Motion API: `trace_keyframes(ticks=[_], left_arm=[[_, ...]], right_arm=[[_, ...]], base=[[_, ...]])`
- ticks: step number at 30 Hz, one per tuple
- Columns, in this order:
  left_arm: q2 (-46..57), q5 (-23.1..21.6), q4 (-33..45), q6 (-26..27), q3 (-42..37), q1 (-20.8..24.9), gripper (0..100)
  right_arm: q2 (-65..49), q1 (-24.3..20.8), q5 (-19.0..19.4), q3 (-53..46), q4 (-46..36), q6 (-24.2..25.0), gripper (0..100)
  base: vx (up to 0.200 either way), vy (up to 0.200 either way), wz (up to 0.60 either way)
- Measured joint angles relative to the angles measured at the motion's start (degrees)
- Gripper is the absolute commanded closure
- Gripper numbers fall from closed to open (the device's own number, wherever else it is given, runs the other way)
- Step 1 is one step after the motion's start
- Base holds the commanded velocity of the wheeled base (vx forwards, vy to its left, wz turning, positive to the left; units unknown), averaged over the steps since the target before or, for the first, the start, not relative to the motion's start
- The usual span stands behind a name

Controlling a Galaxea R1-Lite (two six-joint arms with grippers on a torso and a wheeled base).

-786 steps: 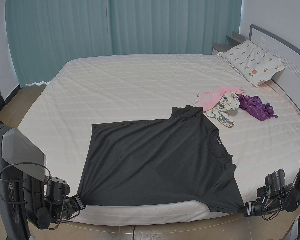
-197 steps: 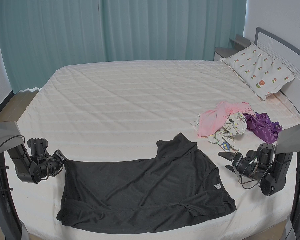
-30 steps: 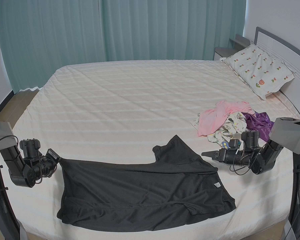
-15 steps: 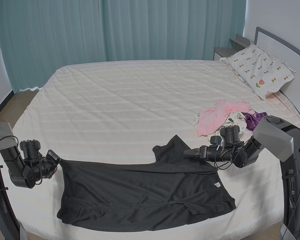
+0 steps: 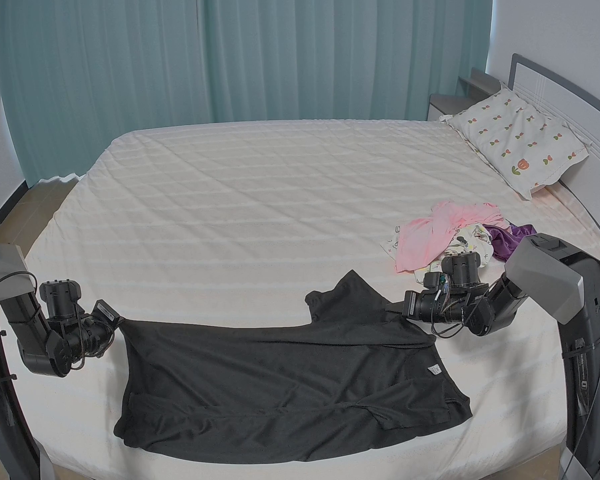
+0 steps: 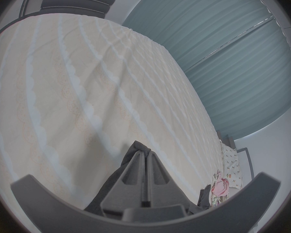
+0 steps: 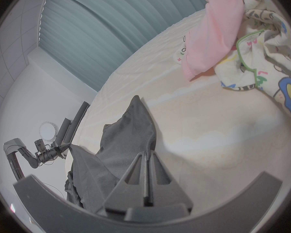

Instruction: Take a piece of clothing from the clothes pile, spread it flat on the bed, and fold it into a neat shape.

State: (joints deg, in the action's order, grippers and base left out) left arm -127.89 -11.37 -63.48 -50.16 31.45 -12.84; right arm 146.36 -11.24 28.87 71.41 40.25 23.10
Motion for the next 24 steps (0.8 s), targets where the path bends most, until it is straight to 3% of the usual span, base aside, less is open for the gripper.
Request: trace_keyframes(ticks=[7, 19, 24], left_arm=[[-0.2, 0.0, -0.1, 0.0, 0.1, 0.0, 100], [0.5, 0.5, -0.2, 0.6, 1.7, 2.0, 100], [1.3, 1.0, 0.2, 0.8, 3.5, 2.8, 100]], right_arm=[[-0.3, 0.7, -0.5, -0.2, 4.0, 0.8, 100], [-3.3, 2.3, -7.5, -1.4, 11.3, 2.6, 100], [-4.3, 2.4, -8.0, -3.2, 12.3, 2.3, 100]], base=[[0.000, 0.000, 0.00], [0.000, 0.000, 0.00], [0.000, 0.000, 0.00]])
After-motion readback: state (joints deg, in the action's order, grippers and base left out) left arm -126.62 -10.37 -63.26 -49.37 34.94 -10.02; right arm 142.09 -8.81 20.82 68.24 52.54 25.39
